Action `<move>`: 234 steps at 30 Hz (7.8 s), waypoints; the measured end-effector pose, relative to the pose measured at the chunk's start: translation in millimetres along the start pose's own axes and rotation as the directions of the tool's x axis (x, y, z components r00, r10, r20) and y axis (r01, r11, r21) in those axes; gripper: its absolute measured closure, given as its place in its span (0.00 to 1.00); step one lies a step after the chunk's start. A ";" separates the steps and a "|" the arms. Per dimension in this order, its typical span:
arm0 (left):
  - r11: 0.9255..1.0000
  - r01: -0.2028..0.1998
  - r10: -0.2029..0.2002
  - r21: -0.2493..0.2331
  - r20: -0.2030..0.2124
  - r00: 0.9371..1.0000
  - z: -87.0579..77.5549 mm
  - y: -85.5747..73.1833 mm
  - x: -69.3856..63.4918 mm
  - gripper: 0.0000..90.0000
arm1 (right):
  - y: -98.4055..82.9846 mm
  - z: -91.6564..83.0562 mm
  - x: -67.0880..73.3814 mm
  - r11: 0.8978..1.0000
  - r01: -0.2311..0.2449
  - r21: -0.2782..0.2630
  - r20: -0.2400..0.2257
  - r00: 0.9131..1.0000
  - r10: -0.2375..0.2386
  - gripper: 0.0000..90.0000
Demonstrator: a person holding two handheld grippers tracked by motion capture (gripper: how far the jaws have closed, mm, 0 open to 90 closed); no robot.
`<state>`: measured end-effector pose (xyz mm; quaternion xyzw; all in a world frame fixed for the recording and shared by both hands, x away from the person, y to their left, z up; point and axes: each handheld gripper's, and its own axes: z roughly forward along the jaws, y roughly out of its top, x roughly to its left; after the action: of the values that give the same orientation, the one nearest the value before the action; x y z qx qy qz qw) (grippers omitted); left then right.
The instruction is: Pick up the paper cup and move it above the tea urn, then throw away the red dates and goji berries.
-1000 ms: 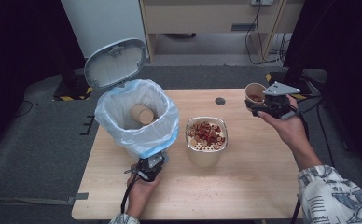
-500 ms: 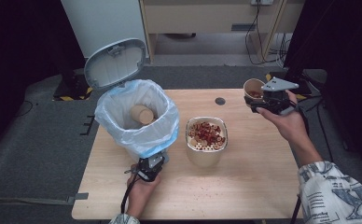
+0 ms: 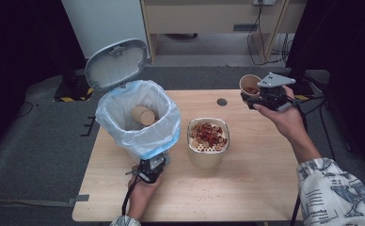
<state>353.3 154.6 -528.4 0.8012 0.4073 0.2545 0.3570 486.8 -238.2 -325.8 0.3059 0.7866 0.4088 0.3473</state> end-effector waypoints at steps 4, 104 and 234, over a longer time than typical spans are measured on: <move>1.000 0.001 -0.001 0.000 -0.001 1.000 0.0 0.0 0.0 0.99 | 6.0 1.3 3.4 1.000 0.020 -0.001 -0.007 1.000 -0.020 0.37; 1.000 -0.024 0.024 0.009 0.008 1.000 0.0 1.1 1.2 0.99 | 43.1 11.0 69.6 0.899 0.437 0.002 -0.006 0.899 -0.437 0.37; 1.000 -0.018 0.018 0.008 0.014 1.000 0.1 1.3 1.1 0.99 | 81.9 -7.3 76.2 0.595 0.789 0.156 0.147 0.577 -0.803 0.38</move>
<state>354.5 155.0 -527.3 0.8079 0.3987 0.2504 0.3544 453.6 -143.8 -275.2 -0.0273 0.8148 0.1471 0.5602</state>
